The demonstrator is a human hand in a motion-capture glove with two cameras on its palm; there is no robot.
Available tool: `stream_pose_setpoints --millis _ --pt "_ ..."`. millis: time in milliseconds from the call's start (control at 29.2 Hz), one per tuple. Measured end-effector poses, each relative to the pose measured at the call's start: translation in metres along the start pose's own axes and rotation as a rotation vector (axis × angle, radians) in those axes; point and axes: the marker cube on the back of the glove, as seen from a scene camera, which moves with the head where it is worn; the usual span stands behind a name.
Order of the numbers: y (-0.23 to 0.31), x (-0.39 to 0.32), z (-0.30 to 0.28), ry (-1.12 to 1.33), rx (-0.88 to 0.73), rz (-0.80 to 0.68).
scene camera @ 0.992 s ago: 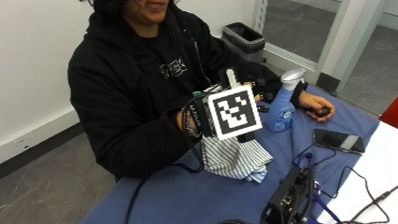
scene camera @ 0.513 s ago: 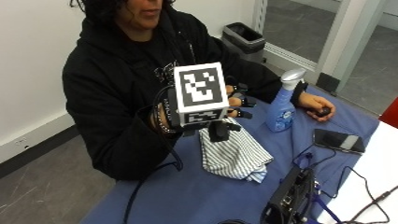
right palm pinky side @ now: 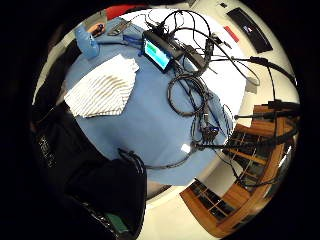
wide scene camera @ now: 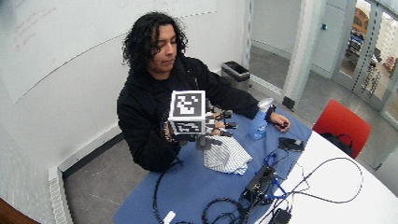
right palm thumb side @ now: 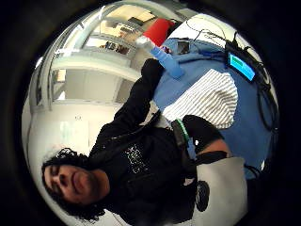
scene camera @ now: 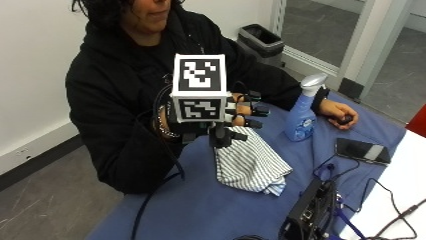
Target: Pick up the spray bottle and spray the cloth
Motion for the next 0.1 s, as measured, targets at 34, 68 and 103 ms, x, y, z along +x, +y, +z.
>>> stream_pose_setpoints --millis 34,68,103 --pt "0.0001 -0.0005 0.0003 0.000 -0.003 -0.003" --pt "0.0002 -0.0009 0.0005 0.000 -0.006 -0.006" --pt "0.0002 -0.0011 0.0006 -0.001 -0.006 -0.008"
